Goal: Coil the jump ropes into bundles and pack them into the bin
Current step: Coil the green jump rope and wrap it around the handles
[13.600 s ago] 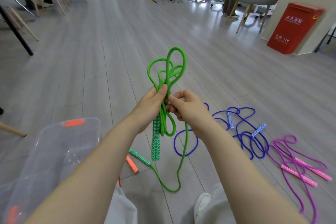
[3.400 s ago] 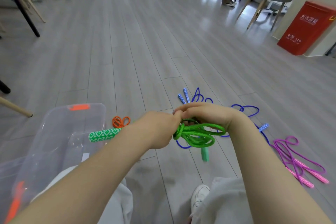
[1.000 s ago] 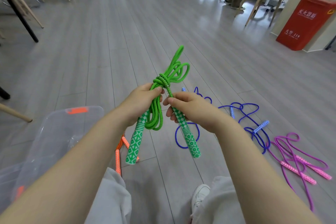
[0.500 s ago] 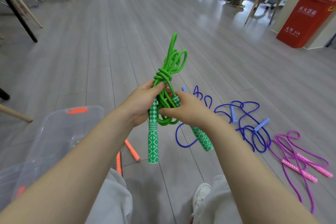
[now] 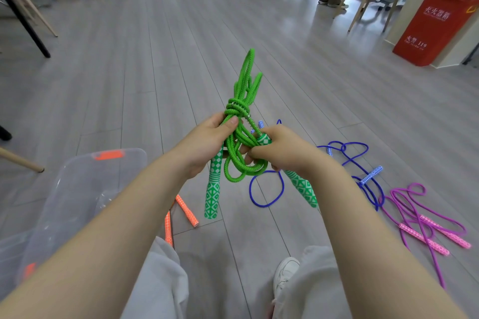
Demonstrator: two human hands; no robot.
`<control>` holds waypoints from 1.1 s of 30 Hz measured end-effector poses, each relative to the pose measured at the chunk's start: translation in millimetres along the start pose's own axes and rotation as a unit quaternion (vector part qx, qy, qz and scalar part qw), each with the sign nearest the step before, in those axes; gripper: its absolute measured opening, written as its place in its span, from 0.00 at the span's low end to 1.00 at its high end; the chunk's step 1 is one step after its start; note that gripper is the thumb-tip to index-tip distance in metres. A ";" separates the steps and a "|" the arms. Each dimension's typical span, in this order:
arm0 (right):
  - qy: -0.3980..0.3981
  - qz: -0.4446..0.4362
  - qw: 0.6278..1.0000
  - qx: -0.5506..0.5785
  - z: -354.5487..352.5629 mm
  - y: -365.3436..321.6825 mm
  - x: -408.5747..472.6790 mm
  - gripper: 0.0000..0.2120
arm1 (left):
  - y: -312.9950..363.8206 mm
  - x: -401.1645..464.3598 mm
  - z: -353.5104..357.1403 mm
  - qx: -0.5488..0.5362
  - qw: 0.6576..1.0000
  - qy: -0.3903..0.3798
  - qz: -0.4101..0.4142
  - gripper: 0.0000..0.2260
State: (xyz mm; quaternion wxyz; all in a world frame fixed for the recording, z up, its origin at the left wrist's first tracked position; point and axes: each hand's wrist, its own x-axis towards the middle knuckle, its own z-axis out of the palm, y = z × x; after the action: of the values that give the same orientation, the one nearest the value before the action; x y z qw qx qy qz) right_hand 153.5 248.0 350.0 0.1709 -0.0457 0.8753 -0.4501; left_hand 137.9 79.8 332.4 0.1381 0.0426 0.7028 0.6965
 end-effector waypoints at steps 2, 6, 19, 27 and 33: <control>-0.014 -0.001 1.000 0.025 -0.4 -2.0 -2.0 0.07 | -0.5 0.3 -0.1 -0.006 1.000 0.001 0.005 0.10; -0.027 0.000 0.999 0.038 0.2 -1.8 -3.0 0.05 | 0.0 0.4 0.0 -0.027 1.000 -0.007 0.009 0.08; 0.006 -0.008 1.000 0.014 3.5 -2.6 -2.4 0.04 | -0.1 0.1 0.4 -0.024 1.000 0.005 0.009 0.10; 0.073 -0.003 0.996 0.051 13.8 -5.0 3.8 0.09 | -4.5 1.0 4.9 -0.018 1.000 0.012 0.017 0.11; 0.048 0.006 0.997 0.056 14.7 -8.6 3.0 0.02 | -1.2 1.9 4.9 0.023 0.998 0.044 0.036 0.10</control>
State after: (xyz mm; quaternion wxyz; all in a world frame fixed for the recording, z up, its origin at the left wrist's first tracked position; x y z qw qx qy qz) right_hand 155.0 230.8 348.3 0.1337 -0.0091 0.8562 -0.4989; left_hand 137.5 85.1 330.9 0.0810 0.0405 0.7221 0.6859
